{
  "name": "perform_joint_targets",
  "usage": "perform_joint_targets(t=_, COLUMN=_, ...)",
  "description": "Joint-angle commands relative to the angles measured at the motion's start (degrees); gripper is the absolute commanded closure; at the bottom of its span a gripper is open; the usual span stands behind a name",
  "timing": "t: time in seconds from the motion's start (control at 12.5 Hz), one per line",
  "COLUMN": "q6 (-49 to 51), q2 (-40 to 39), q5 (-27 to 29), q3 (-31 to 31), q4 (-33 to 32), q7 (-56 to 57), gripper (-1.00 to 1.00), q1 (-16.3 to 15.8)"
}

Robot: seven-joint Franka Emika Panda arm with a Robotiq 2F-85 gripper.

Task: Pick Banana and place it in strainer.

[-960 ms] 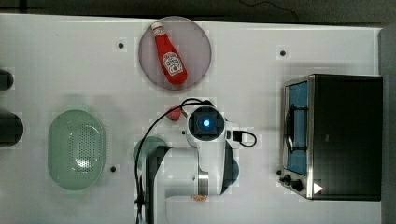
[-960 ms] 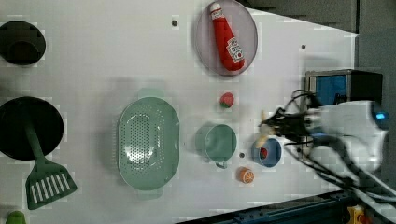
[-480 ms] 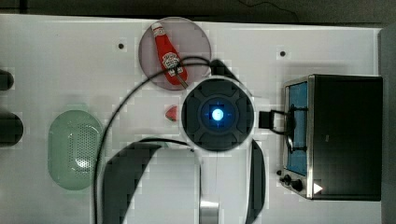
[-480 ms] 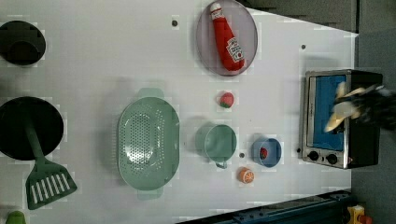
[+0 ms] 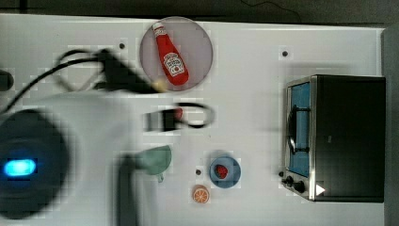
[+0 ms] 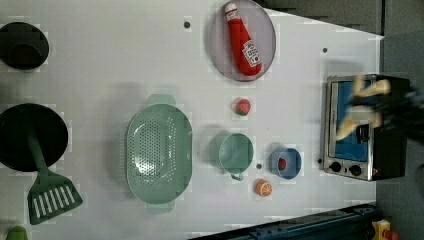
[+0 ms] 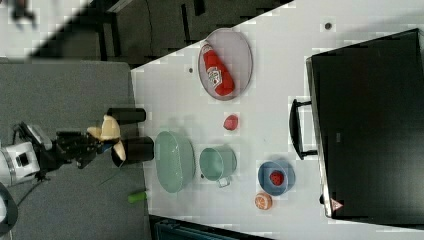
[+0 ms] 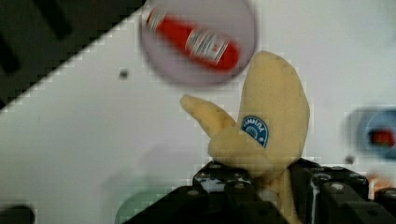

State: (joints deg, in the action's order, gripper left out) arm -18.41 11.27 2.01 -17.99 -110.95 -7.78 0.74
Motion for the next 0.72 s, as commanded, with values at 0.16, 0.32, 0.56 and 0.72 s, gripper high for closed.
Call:
perform_joint_targets(t=0.16, q6=-1.23, q2=-9.27, q5=2.14, q3=-13.68, q4=-1.52, q7=-27.2, gripper=0.46, q1=-4.72)
perform_joint_targets(t=0.32, q6=-4.99, q2=-14.1, q5=1.96, q3=-18.48, q4=-2.34, q7=-41.43, gripper=0.46, q1=-4.78)
perform_joint_targets(t=0.56, q6=-14.28, q2=-19.87, q5=-2.48, q3=-22.64, q4=-5.29, q7=-62.11, gripper=0.37, q1=-5.11)
perform_joint_targets(t=0.72, q6=-17.69, q2=-22.21, q5=-8.99, q3=-23.65, q4=-7.39, q7=-73.33, gripper=-0.07, q1=-5.47)
